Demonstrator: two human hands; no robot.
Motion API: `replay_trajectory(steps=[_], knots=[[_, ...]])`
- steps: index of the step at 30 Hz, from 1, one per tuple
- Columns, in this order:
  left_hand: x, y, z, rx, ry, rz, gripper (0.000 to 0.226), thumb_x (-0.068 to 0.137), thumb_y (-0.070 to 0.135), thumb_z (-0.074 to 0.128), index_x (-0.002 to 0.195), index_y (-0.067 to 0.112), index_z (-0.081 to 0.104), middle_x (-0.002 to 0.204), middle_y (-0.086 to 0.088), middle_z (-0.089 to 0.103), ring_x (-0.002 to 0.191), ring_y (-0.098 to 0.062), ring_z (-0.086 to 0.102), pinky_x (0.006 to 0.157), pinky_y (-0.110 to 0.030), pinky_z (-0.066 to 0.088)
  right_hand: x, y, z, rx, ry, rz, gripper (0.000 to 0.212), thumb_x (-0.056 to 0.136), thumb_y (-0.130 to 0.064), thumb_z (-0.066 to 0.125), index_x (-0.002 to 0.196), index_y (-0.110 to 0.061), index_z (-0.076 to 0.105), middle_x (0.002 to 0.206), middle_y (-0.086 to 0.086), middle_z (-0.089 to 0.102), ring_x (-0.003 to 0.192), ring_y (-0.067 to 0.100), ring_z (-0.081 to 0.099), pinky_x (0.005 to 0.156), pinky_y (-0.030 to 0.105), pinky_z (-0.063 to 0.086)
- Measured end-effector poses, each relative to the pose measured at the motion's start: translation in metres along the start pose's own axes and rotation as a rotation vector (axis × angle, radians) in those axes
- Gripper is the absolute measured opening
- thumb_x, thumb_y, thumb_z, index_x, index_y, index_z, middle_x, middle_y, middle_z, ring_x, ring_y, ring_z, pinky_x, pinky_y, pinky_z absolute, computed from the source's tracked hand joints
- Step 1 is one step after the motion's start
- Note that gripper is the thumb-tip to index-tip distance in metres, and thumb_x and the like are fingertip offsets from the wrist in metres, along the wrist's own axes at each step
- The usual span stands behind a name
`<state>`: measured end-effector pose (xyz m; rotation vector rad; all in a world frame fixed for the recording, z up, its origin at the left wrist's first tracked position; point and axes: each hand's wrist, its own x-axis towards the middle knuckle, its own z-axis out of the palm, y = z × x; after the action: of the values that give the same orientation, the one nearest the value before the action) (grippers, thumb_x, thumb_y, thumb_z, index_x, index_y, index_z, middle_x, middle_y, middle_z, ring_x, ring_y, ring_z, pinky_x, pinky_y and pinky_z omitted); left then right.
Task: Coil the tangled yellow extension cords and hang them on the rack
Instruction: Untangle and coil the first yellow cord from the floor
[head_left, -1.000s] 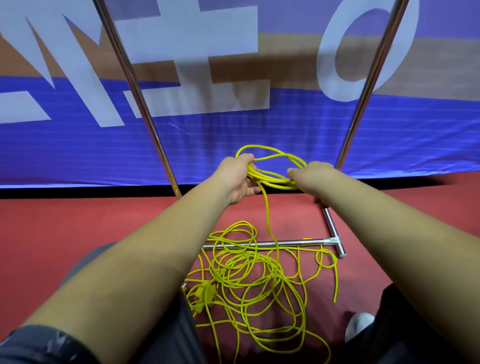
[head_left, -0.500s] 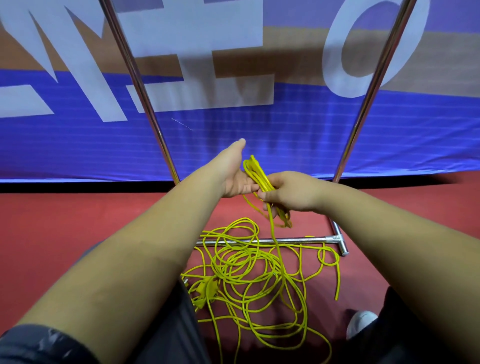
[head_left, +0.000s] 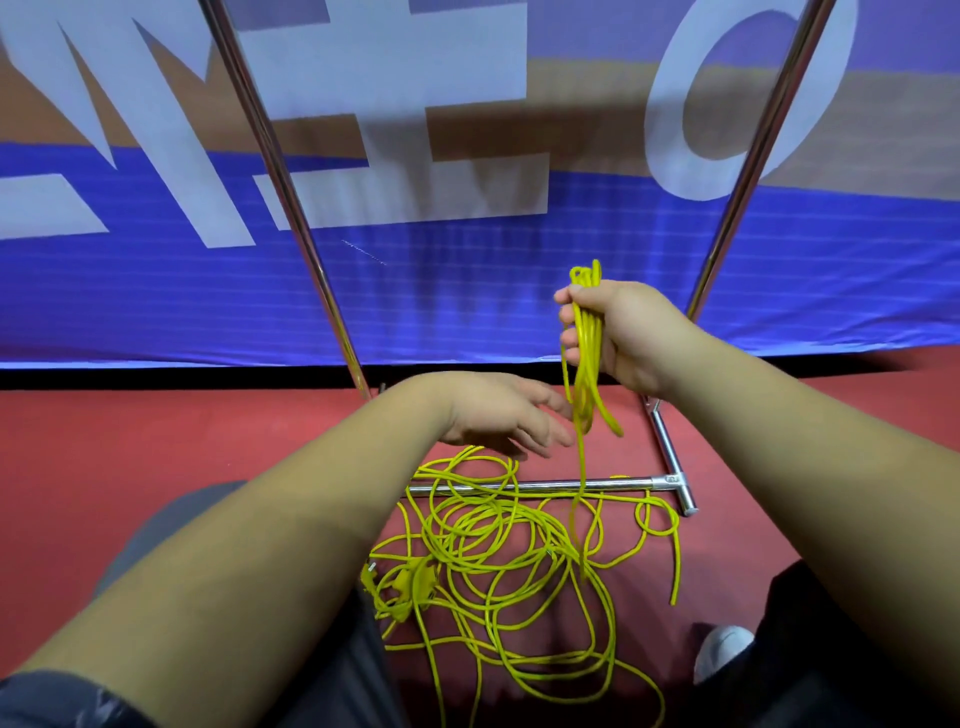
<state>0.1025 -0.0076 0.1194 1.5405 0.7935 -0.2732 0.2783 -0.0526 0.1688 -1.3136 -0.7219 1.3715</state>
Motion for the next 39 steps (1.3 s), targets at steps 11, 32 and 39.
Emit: replay_trajectory(steps=[11,32,39], knots=[[0.031,-0.020,0.021,0.046,0.111,0.121,0.038,0.077,0.035,0.080,0.110,0.021,0.067,0.100,-0.001,0.076,0.095,-0.015,0.069,0.097,-0.043,0.052,-0.002,-0.011,-0.009,0.281,0.042,-0.032,0.020,0.111,-0.018,0.046,0.106,-0.009,0.062,0.074,0.000,0.059,0.053,0.010,0.053,0.046,0.023,0.045],[0.043,-0.043,0.003,0.422,0.077,-0.022,0.019,0.107,0.024,0.055,0.116,0.016,0.070,0.091,0.014,0.066,0.078,-0.006,0.056,0.069,-0.022,0.047,0.004,-0.018,-0.019,0.316,0.104,-0.024,0.033,0.112,-0.037,0.051,0.121,-0.009,0.064,0.059,-0.010,0.039,0.041,0.005,0.025,0.037,0.021,0.025],[0.050,-0.067,0.046,0.530,-0.172,-0.056,0.038,0.099,-0.001,0.061,0.136,0.006,0.060,0.123,-0.007,0.064,0.102,-0.012,0.055,0.073,-0.008,0.044,-0.001,-0.029,-0.024,0.251,0.024,-0.045,0.030,0.111,-0.037,0.053,0.119,-0.012,0.068,0.063,-0.010,0.036,0.044,0.006,0.024,0.038,0.022,0.026]])
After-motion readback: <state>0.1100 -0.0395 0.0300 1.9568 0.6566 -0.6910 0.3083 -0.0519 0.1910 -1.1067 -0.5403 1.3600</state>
